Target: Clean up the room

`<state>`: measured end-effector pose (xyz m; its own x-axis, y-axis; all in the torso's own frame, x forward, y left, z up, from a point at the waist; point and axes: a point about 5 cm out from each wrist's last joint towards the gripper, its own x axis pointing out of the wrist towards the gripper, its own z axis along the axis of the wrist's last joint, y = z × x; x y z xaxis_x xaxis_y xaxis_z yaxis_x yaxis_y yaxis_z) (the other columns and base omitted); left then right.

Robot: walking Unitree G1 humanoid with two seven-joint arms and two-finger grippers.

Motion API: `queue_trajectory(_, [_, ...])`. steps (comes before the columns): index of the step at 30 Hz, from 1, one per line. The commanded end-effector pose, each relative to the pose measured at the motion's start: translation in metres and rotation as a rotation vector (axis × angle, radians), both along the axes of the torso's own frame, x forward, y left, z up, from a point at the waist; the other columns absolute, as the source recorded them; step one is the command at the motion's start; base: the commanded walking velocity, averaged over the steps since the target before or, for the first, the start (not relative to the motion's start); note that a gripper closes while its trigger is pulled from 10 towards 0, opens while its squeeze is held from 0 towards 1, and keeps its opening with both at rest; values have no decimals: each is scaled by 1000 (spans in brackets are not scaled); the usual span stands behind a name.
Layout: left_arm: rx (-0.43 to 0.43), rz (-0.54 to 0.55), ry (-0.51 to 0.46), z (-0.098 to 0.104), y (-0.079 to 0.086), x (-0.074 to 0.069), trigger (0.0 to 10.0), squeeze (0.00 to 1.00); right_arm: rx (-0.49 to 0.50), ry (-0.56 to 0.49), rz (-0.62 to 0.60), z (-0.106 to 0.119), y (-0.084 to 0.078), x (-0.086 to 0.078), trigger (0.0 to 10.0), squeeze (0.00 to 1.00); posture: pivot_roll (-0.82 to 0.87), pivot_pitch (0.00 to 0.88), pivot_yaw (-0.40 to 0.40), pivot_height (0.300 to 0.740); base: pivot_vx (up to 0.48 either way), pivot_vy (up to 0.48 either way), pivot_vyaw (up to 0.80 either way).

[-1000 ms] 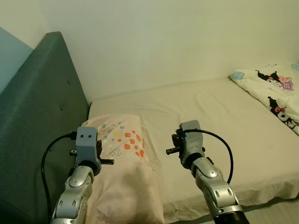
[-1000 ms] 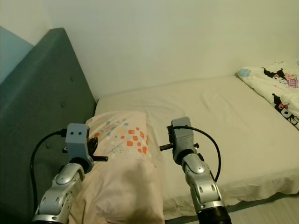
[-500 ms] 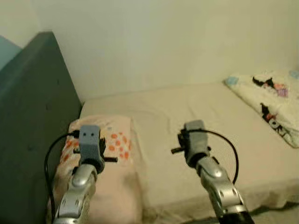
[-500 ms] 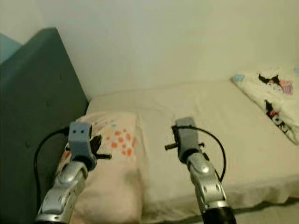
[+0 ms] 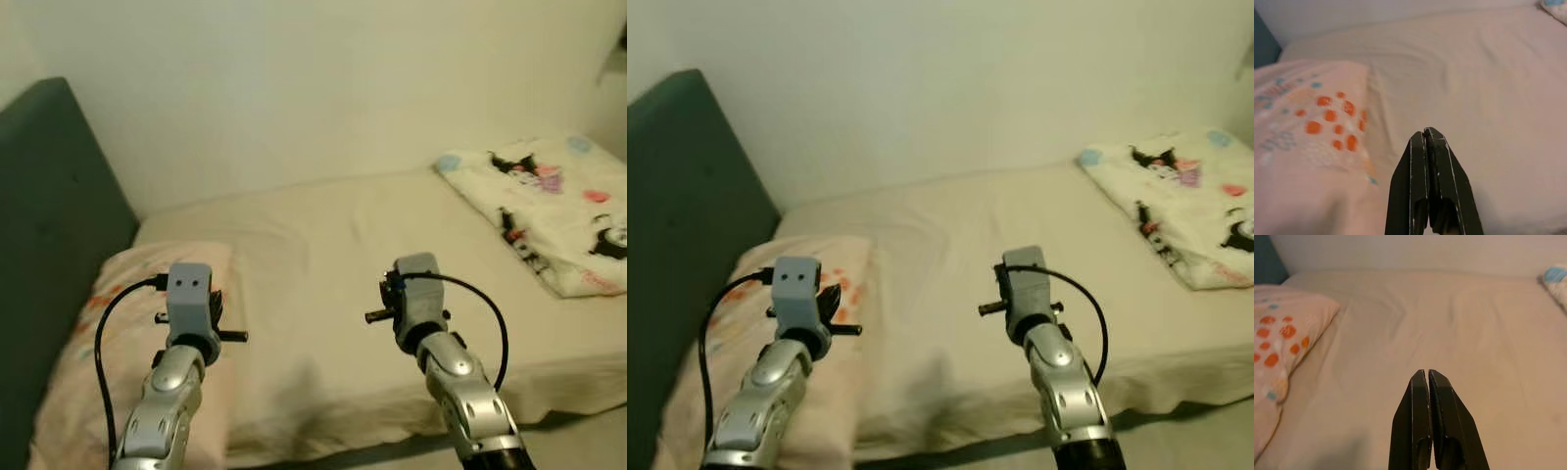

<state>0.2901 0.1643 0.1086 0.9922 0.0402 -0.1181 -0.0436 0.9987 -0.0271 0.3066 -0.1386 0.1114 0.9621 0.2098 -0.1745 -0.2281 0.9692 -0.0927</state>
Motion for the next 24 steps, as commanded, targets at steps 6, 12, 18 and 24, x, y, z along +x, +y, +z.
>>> queue_trajectory(6, [16, -3, 14, -2, 1, -1, 10000, 0, -16, 20, 14, -4, 1, -2, 10000, 0, -45, 88, 38, 715, 0, -480, 231])
queue_trajectory(12, [20, -4, 16, -2, 1, -1, 10000, 0, -19, 20, 13, -4, 2, -2, 10000, 0, -45, 77, 41, 715, 0, -480, 800])
queue_trajectory(18, [21, -11, 18, -2, 1, -1, 10000, 0, -20, 17, 8, -4, 1, -2, 10000, 0, -48, 74, 45, 715, 0, -480, 800])
queue_trajectory(24, [25, -18, 20, -3, 0, -1, 10000, 0, -22, 18, 4, -4, 0, -3, 10000, 0, -49, 74, 48, 715, 0, -480, 800])
